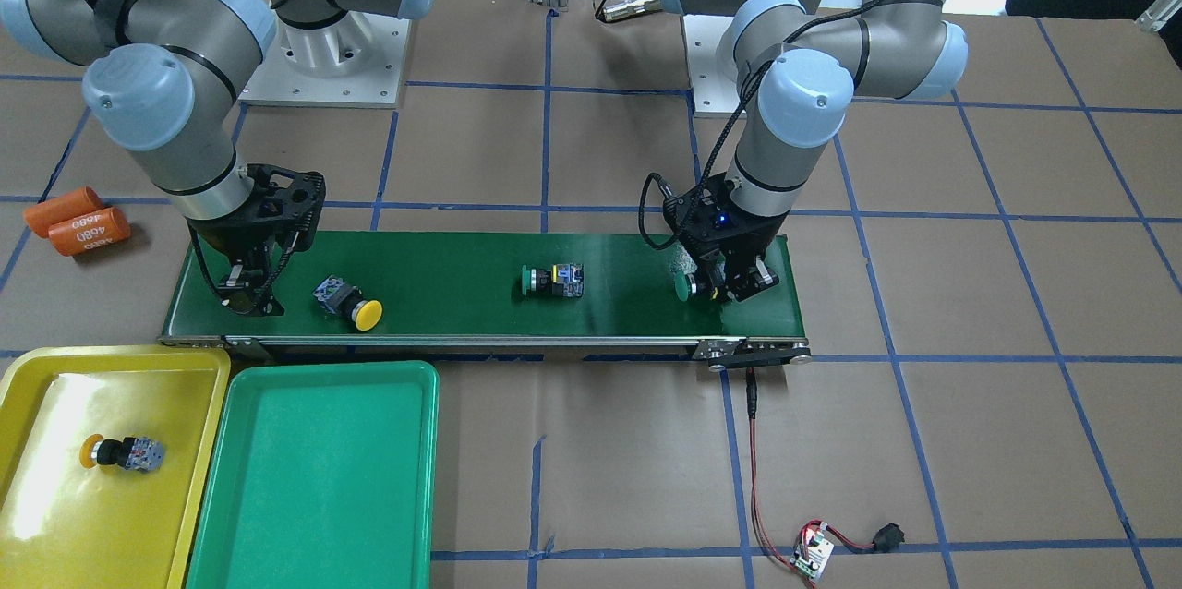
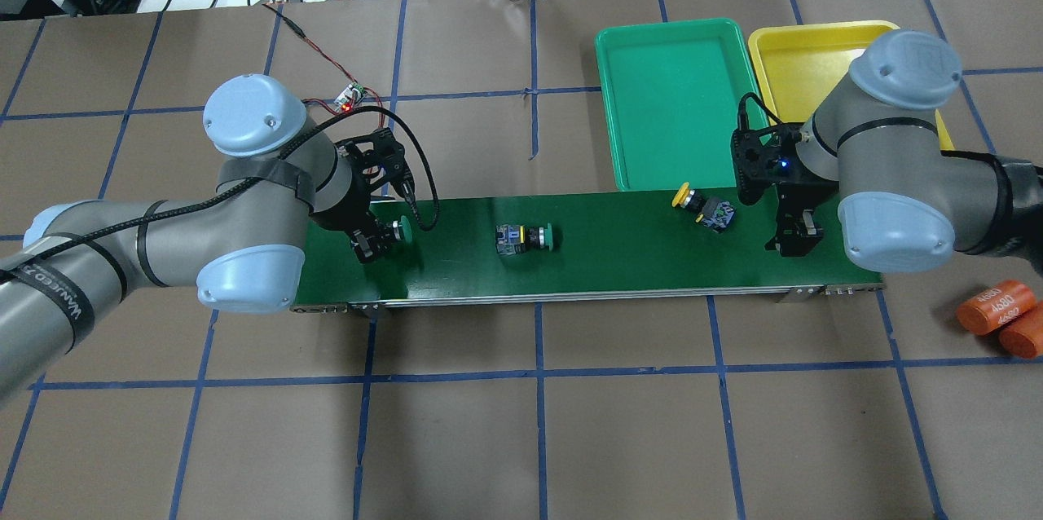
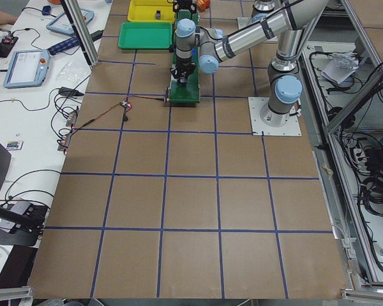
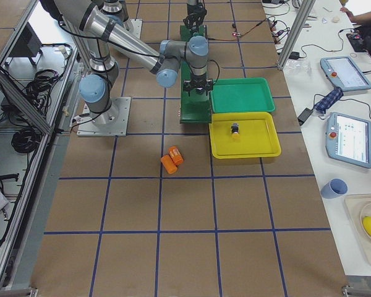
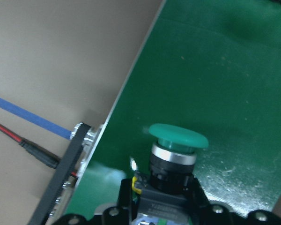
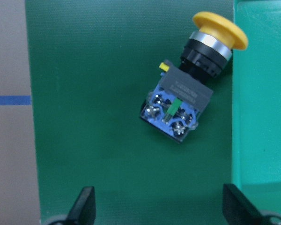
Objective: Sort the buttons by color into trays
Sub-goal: 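Place the green button on the belt while the right grasps a yellow button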
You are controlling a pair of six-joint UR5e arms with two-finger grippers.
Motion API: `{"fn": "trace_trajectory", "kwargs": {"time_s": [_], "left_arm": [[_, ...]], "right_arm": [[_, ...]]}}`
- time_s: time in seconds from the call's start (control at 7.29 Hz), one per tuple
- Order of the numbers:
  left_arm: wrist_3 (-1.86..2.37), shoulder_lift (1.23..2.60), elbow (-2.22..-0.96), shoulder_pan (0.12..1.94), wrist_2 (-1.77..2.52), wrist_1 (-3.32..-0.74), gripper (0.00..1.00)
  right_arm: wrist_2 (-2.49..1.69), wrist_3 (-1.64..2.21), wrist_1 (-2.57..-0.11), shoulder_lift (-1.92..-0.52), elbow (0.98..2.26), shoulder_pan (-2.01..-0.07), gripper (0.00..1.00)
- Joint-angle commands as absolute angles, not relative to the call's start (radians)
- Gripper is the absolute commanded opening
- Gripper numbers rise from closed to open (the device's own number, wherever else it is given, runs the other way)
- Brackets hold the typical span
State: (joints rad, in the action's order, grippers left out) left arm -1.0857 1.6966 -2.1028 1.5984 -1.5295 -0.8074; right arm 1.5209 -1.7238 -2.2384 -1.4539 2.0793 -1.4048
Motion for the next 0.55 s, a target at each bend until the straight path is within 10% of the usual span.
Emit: {"fn": "trace_trajectory", "kwargs": {"time_s": [0.0,0.41], "left_arm": [[-1.059,1.642,-2.140,1.588,-1.525,-0.738,1.00],[-0.748,1.671,-1.813,1.580,-1.460,-1.042,1.00]], "right_arm": [[1.528,-1.713,-2.241,-1.448,2.079,-1.414,0.96],[1.525,-1.672,-2.244,-1.425,2.074,-1.417,0.96]]}}
